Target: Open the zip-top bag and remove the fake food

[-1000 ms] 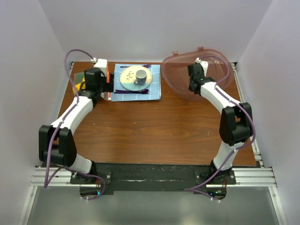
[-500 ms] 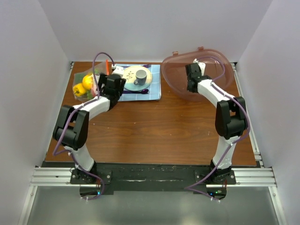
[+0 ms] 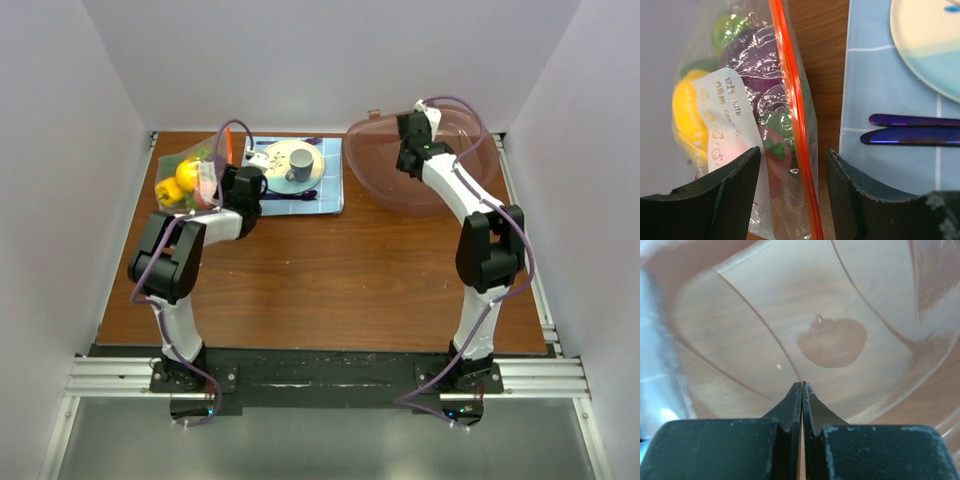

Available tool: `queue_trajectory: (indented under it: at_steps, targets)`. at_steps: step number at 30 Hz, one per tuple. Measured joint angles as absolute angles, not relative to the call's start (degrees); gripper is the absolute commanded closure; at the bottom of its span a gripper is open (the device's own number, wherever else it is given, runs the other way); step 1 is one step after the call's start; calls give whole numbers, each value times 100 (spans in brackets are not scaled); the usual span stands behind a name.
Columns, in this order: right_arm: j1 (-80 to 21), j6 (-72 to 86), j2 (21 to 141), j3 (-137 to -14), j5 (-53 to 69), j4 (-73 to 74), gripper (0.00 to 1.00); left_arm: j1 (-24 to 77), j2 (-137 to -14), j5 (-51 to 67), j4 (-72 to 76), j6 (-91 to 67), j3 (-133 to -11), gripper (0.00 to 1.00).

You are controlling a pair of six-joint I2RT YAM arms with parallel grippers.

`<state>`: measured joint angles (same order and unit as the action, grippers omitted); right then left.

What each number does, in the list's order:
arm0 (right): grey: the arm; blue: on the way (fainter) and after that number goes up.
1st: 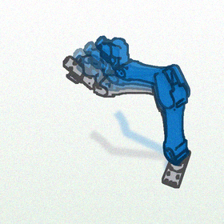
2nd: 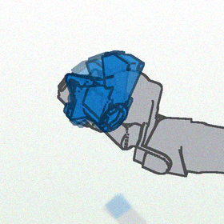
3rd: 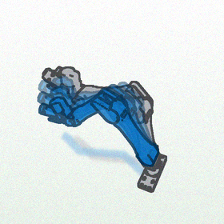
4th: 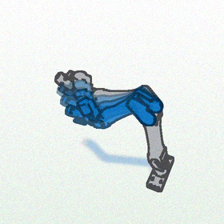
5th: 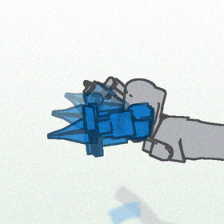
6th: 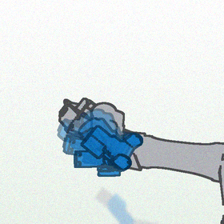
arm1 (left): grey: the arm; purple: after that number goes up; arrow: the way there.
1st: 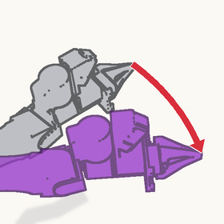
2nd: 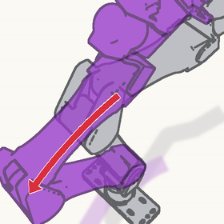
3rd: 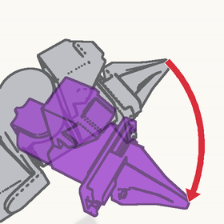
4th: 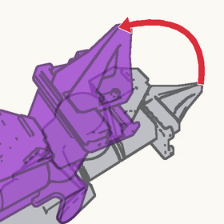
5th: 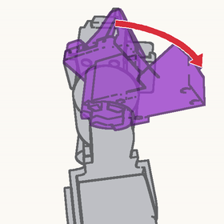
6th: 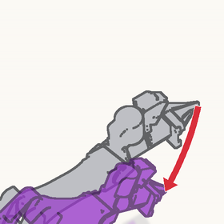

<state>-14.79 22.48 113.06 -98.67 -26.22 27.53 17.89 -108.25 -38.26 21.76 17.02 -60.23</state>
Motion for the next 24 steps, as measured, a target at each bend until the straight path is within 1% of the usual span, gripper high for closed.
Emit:
queue_trajectory:
  at_steps: [4, 7, 8, 10, 11, 13, 17, 22, 24]
  targets:
    - [-1457, 2324, 11572, -9345, -2731, 2825, 100, 1754, -10927, -3881, 2224, 1922, -5937, 48]
    - [-1455, 2438, 11548, -8698, -2751, 2858, 100, 1750, -10912, -3924, 2307, 2012, -5857, 57]
    - [-1457, 2477, 11496, -8477, -2742, 2842, 100, 1750, -10868, -3929, 2305, 2043, -5802, 68]
    - [-1457, 2561, 11253, -7955, -2733, 2775, 100, 1745, -10735, -3931, 2311, 2084, -5653, 81]
    - [-1457, 2600, 11080, -7712, -2720, 2792, 100, 1743, -10641, -3929, 2303, 2119, -5575, 94]
    - [-1457, 2661, 10711, -7284, -2694, 2716, 100, 1732, -10447, -3931, 2300, 2185, -5422, 100]
    - [-1457, 2836, 9939, -6643, -2550, 2626, 100, 1680, -10025, -3920, 2292, 2235, -5096, 100]
    - [-1544, 3061, 9568, -6139, -2303, 2543, 100, 1503, -9618, -3876, 2167, 2233, -4799, 100]
    - [-1695, 3166, 9378, -5743, -2237, 2486, 100, 1396, -9397, -3785, 2005, 2222, -4689, 100]
